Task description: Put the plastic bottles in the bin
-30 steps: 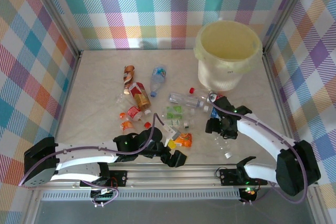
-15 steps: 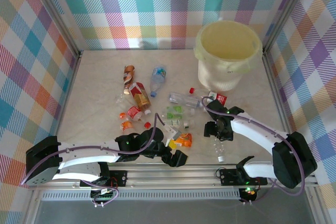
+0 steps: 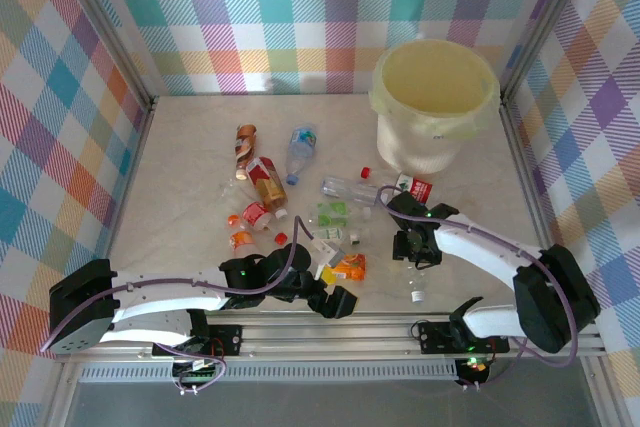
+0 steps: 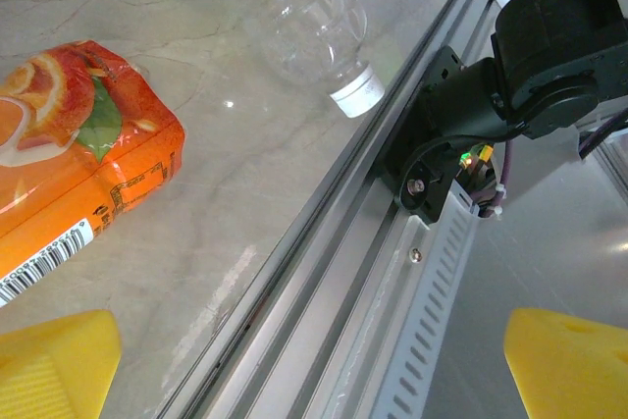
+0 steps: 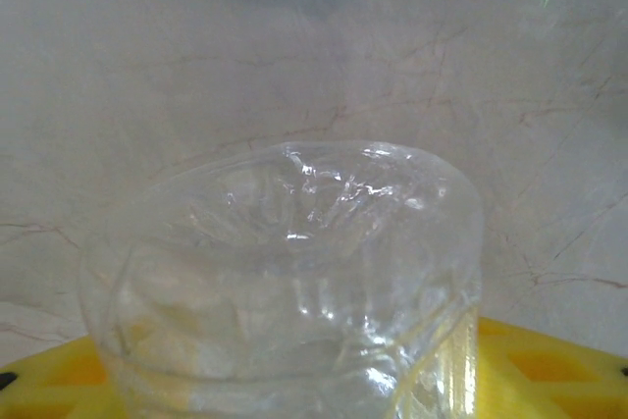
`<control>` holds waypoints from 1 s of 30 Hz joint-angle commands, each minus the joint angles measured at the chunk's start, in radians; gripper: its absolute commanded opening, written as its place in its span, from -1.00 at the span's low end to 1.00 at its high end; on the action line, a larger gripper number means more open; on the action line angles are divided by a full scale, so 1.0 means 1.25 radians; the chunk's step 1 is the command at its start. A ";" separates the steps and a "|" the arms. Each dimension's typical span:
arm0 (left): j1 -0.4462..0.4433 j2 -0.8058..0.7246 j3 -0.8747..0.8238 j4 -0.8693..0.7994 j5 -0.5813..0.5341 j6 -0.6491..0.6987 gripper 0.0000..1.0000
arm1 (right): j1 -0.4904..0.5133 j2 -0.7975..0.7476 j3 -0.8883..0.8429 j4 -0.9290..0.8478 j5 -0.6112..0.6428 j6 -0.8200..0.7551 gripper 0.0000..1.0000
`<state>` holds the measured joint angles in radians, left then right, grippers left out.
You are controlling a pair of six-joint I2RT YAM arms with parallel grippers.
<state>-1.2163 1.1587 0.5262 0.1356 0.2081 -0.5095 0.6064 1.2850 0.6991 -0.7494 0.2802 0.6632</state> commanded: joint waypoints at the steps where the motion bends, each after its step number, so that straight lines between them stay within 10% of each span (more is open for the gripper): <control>1: -0.005 0.009 -0.011 0.033 -0.013 -0.012 1.00 | 0.008 -0.060 -0.001 0.008 0.034 -0.031 0.21; 14: -0.006 -0.027 -0.007 0.060 -0.064 -0.029 1.00 | 0.011 -0.296 0.150 0.048 -0.079 -0.194 0.14; 30: -0.006 -0.183 -0.004 0.038 -0.205 -0.003 1.00 | 0.010 -0.146 0.530 0.186 -0.021 -0.351 0.09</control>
<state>-1.2163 0.9588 0.5262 0.1715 0.0174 -0.5316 0.6132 1.0672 1.2884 -0.6037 0.2050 0.3031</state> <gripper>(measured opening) 0.997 0.548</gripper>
